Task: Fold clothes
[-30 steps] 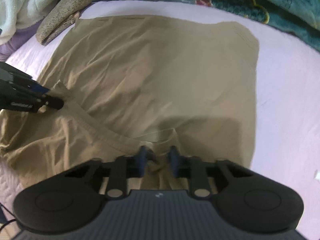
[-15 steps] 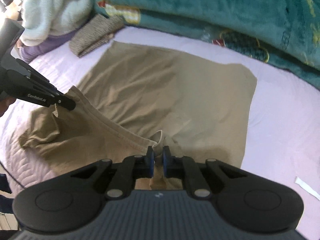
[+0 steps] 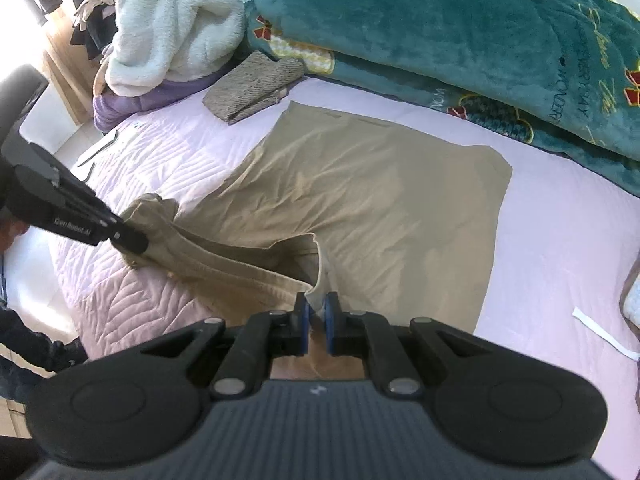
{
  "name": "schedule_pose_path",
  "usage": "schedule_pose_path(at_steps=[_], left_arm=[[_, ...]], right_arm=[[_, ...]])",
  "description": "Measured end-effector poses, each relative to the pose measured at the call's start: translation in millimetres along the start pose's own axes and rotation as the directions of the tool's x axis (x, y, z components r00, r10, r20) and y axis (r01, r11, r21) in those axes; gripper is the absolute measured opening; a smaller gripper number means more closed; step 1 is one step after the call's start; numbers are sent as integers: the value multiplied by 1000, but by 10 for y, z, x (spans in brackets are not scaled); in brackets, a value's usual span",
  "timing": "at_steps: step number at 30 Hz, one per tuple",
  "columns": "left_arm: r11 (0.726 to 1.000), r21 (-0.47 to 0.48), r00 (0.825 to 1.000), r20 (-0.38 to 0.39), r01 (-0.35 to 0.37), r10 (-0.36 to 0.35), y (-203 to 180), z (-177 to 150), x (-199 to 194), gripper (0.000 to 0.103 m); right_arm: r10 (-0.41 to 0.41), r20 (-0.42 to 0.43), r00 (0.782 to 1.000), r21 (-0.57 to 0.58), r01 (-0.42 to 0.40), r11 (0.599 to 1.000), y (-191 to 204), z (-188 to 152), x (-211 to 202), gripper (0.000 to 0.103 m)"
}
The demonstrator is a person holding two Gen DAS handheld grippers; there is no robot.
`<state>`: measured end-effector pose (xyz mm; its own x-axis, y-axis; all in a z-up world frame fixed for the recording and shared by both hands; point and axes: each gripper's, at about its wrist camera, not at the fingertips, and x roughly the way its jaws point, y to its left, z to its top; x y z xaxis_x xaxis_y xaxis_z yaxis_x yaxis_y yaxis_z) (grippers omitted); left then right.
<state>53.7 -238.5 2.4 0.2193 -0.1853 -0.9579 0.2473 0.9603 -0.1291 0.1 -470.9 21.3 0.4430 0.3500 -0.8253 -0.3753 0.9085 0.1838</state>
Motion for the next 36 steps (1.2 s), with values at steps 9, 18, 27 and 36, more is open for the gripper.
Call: schedule_pose_path(at_steps=[9, 18, 27, 36], left_arm=[[1000, 11, 999, 30, 21, -22, 1, -295, -158, 3], [997, 70, 999, 29, 23, -26, -85, -917, -236, 3], [996, 90, 999, 31, 18, -21, -70, -1812, -24, 3], [1000, 9, 1000, -25, -9, 10, 159, -2407, 527, 3]], right_arm=[[-18, -16, 1000, -19, 17, 1000, 176, -267, -205, 8], [-2, -8, 1000, 0, 2, 1000, 434, -767, -398, 8], [-14, -34, 999, -25, 13, 1000, 782, -1318, -354, 8], [-16, -132, 991, -27, 12, 1000, 833, -1891, 39, 12]])
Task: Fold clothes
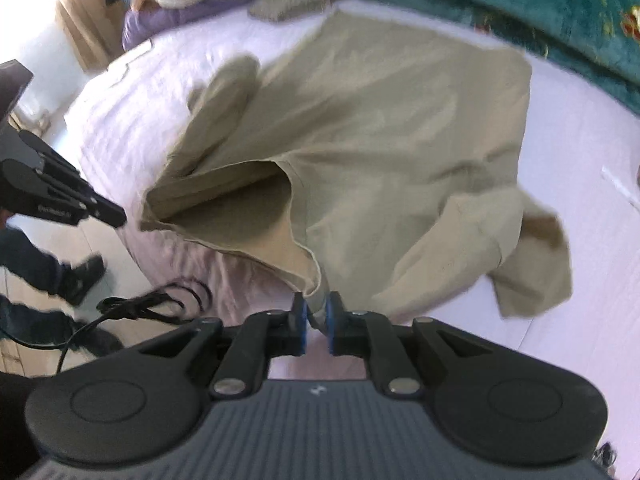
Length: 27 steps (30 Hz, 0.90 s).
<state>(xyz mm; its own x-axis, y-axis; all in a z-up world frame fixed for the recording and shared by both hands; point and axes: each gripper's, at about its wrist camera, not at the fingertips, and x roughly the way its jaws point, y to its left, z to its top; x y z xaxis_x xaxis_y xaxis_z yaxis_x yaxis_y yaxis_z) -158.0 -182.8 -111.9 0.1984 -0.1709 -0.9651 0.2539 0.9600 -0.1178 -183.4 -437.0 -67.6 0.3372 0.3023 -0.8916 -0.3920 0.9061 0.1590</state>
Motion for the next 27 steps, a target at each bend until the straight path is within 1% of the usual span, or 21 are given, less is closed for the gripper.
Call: schedule_pose_path(at_steps=[2, 4, 6, 8, 10, 11, 12, 14, 15, 16, 17, 19, 22, 24, 27], left_arm=[[999, -46, 1000, -16, -5, 4, 104, -71, 72, 7], [997, -77, 1000, -9, -15, 14, 208, -99, 2, 10], [995, -96, 1000, 6, -27, 28, 330, -28, -96, 10], [993, -112, 998, 39, -36, 41, 463, 156, -204, 10], [992, -120, 996, 74, -48, 57, 587, 383, -248, 12], [990, -132, 994, 86, -54, 66, 644, 505, -245, 12], [987, -148, 993, 95, -57, 72, 702, 636, -231, 14], [982, -178, 990, 113, -65, 85, 786, 891, -195, 20], [979, -189, 987, 124, -74, 98, 817, 1021, -173, 28], [977, -199, 986, 133, -77, 105, 833, 1150, -140, 43], [974, -211, 985, 137, -76, 106, 833, 1274, -100, 53], [970, -234, 983, 146, -72, 108, 818, 1519, -26, 54], [970, -242, 986, 146, -39, 76, 828, 1808, 108, 61], [969, -242, 991, 110, -50, 79, 847, 1940, 291, 62], [965, -249, 993, 59, -87, 105, 866, 2029, 535, 61]], right_arm=[[-13, -33, 999, 26, 13, 1000, -38, -50, 20, 15], [-24, -52, 998, 62, 28, 998, -67, -88, -56, 17], [-52, -80, 995, 91, 59, 994, -113, -126, -194, 20], [-75, -94, 993, 113, 85, 990, -170, -170, -346, 21], [-98, -89, 991, 131, 109, 985, -213, -159, -477, 25], [-117, -70, 991, 136, 126, 983, -227, -119, -531, 31], [-138, -46, 989, 144, 143, 979, -234, -55, -559, 40], [-165, -9, 986, 161, 165, 973, -233, 119, -517, 46], [-174, 2, 985, 168, 171, 971, -223, 221, -479, 47], [-171, 24, 985, 152, 165, 975, -197, 319, -433, 47], [-174, 45, 984, 138, 166, 976, -168, 400, -390, 47], [-191, 53, 980, 140, 183, 973, -142, 503, -303, 48], [-197, 46, 979, 187, 185, 965, -223, 591, -218, 48], [-217, 55, 975, 220, 200, 955, -310, 628, -205, 48], [-239, 60, 969, 253, 216, 943, -449, 694, -124, 48]])
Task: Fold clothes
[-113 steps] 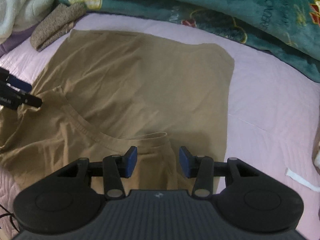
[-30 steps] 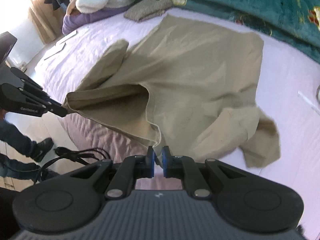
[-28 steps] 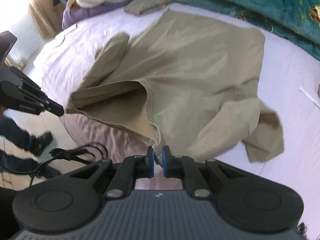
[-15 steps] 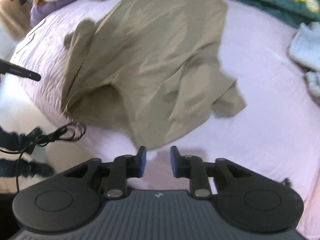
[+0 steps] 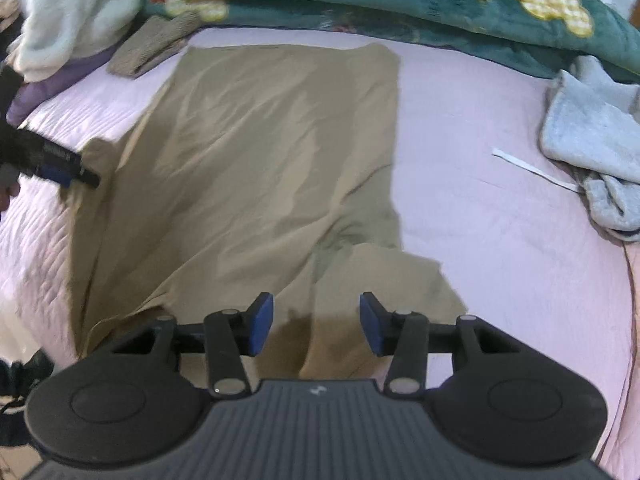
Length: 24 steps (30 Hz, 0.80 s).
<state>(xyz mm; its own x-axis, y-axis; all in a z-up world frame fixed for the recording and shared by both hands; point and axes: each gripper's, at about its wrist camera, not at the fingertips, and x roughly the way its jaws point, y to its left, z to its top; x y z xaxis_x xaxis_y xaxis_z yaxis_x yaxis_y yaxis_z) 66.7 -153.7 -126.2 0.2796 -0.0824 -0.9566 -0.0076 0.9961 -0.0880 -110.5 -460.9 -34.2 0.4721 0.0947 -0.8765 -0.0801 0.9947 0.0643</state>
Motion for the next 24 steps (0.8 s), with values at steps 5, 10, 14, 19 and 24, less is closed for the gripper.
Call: schedule_pose_path(at_steps=[5, 10, 14, 19, 24], left_arm=[[1000, -17, 999, -20, -25, 25, 34, -52, 144, 2], [999, -40, 1000, 28, -11, 12, 189, -173, -89, 1], [998, -65, 996, 84, -22, 27, 371, -285, -439, 1], [985, -159, 990, 108, -71, 89, 816, -580, -701, 2], [979, -192, 996, 31, -72, 79, 1091, -925, -480, 15]], right_arm=[[40, 17, 999, 14, -40, 999, 83, 173, 193, 48], [109, 11, 994, -71, -108, 992, 449, 354, 326, 48], [123, -6, 992, -88, -123, 988, 640, 399, 372, 48], [104, -24, 994, -106, -106, 989, 753, 358, 407, 48], [82, -48, 995, -95, -86, 992, 763, 246, 423, 48]])
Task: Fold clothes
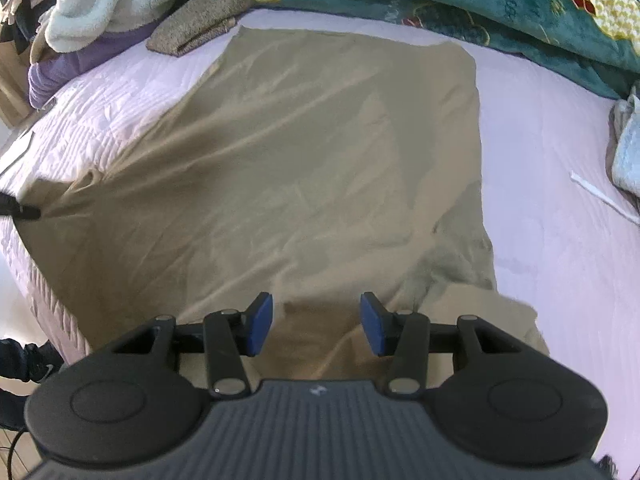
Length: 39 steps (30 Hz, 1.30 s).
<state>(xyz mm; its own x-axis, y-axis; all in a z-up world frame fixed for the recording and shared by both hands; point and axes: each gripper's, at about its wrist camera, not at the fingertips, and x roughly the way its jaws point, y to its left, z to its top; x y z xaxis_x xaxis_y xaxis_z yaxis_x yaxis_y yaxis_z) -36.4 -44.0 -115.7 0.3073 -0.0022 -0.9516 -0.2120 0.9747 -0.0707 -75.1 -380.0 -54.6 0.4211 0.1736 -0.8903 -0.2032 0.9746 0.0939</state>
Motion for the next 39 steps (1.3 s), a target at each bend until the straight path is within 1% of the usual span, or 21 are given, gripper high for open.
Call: schedule_pose_path(at_steps=[2, 3, 4, 5, 7, 8, 10, 12, 15, 18, 21, 23, 25, 28, 30, 31, 34, 35, 37, 38, 39], left_arm=[[999, -21, 999, -38, 28, -28, 33, -49, 114, 20], [999, -32, 999, -34, 32, -33, 24, -50, 87, 22], [998, -43, 999, -31, 35, -37, 14, -51, 61, 29], [998, -50, 999, -20, 40, -41, 5, -53, 9, 41], [997, -58, 999, 18, 50, -50, 9, -68, -151, 59], [996, -72, 998, 30, 57, -55, 67, -84, -217, 62], [988, -125, 995, 40, 93, -88, 223, -107, -325, 63], [983, -153, 993, 66, 104, -95, 286, -141, -474, 63], [988, -106, 990, 96, 114, -104, 161, -190, -658, 63], [987, -1, 985, 52, 163, -163, -254, -253, -790, 63], [974, 108, 980, -26, 200, -198, -931, -397, -815, 63], [943, 170, 958, -89, 285, -274, -1499, -562, -790, 63], [896, 276, 937, -131, 347, -323, -2146, -750, -747, 63], [817, 395, 907, -199, 421, -371, -2941, -981, -599, 63], [783, 434, 895, -231, 445, -381, -3286, -1076, -479, 63], [776, 446, 894, -247, 446, -373, -3404, -1109, -417, 63], [782, 426, 887, -294, 455, -356, -3556, -1141, -244, 63], [785, 425, 887, -304, 452, -346, -3574, -1141, -200, 63], [788, 429, 892, -311, 441, -329, -3582, -1130, -127, 63], [790, 427, 892, -315, 439, -325, -3593, -1114, -98, 63], [792, 423, 890, -319, 440, -324, -3607, -1097, -74, 63]], right_arm=[[-13, -13, 1000, 10, 13, 1000, -48, -72, -19, 48], [-20, -17, 1000, 17, 21, 1000, -81, -104, -35, 48], [-30, -21, 999, 25, 30, 999, -122, -133, -55, 48], [-43, -24, 999, 32, 44, 999, -179, -162, -84, 48], [-76, -29, 997, 44, 77, 996, -320, -222, -154, 48], [-94, -30, 995, 54, 95, 994, -411, -249, -195, 48], [-127, -35, 991, 66, 129, 989, -608, -290, -262, 48], [-155, -38, 987, 81, 157, 984, -819, -312, -331, 48], [-162, -33, 986, 78, 165, 983, -1107, -308, -368, 50], [-148, -34, 988, 27, 149, 988, -1310, -279, -308, 54], [-115, -63, 991, -43, 112, 993, -1425, -258, -149, 56], [-88, -84, 993, -100, 80, 992, -1470, -254, -46, 56], [-67, -113, 991, -141, 51, 989, -1503, -254, 13, 57], [-46, -106, 993, -200, 24, 979, -1593, -254, 67, 59], [-22, -104, 994, -226, -2, 974, -1656, -246, 122, 63], [-5, -111, 994, -236, -21, 971, -1677, -237, 175, 64], [50, -164, 985, -258, -91, 962, -1714, -254, 350, 65], [72, -187, 980, -251, -119, 961, -1728, -275, 396, 63], [134, -201, 970, -203, -175, 963, -1784, -309, 411, 47], [156, -198, 968, -180, -193, 965, -1808, -328, 390, 28], [162, -196, 967, -175, -198, 965, -1818, -350, 362, 14]])
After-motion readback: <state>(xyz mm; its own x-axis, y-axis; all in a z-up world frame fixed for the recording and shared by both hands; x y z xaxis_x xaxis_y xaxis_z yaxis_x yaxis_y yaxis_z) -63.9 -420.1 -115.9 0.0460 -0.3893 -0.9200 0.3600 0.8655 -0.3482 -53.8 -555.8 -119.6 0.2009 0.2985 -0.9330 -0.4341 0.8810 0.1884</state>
